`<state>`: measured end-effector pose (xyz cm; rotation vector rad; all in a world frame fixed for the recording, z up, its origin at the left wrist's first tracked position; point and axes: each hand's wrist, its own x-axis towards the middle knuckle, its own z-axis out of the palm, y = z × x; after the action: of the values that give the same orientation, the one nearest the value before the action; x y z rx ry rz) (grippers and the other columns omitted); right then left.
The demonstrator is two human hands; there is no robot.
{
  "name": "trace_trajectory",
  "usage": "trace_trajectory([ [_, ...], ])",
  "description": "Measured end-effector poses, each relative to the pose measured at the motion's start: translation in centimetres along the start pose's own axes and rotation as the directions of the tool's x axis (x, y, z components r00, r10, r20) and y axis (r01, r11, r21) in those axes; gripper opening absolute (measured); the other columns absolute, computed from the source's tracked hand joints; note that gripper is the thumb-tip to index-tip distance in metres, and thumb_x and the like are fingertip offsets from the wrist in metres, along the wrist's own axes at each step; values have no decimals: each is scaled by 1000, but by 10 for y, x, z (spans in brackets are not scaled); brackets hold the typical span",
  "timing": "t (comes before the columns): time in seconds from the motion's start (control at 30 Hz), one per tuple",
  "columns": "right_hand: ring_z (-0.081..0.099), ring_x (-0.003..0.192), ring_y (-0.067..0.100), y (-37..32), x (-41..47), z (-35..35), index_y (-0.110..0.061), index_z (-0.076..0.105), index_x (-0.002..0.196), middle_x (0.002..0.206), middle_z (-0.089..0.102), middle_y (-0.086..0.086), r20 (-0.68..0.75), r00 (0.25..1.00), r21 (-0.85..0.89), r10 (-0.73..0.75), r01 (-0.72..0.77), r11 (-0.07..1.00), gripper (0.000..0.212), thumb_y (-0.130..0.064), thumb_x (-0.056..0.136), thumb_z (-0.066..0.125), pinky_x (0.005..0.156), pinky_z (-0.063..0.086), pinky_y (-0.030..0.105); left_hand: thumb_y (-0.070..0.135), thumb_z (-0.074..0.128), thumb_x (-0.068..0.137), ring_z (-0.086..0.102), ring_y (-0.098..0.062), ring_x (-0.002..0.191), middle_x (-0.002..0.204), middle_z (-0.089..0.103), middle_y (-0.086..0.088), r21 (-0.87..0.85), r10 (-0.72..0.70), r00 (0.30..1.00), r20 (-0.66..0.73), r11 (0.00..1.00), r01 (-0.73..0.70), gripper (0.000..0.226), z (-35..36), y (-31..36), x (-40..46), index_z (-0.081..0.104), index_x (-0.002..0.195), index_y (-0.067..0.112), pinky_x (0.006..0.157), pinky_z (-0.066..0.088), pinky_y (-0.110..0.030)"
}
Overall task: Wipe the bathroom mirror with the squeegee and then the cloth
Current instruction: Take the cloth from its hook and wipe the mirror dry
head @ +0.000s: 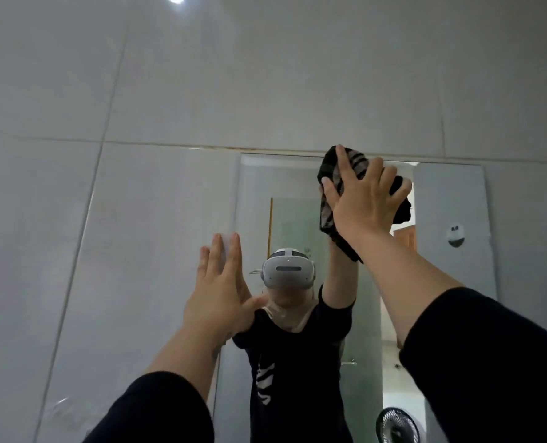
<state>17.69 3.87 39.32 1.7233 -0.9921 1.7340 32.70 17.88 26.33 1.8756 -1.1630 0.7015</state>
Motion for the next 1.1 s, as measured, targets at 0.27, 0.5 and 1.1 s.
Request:
trace_trajectory([
  [0.27,37,108,33,84,9,0,-45,12,147,122,41,17,6,974,-72,227,-227,971,57,-61,93,24,94,28,50,57,65,76,-26,-19,142,151,-35,9,24,-1,1000,-10,1000,1,115,4,-2,3,-39,124,44,116,9,-43],
  [0.5,33,114,34,141,23,-2,-49,9,146,126,37,18,60,913,-43,404,-402,915,56,-62,93,20,97,26,49,62,63,73,-23,-23,143,148,-35,5,62,5,1000,-23,998,-3,118,6,-7,4,-40,126,43,116,5,-45],
  [1.1,39,106,34,61,-45,7,-42,20,147,119,45,19,-25,958,34,284,-283,958,56,-56,94,32,92,21,51,57,64,77,-22,-24,143,154,-30,2,47,5,998,-56,999,-2,117,3,-4,0,-41,125,37,116,8,-44],
])
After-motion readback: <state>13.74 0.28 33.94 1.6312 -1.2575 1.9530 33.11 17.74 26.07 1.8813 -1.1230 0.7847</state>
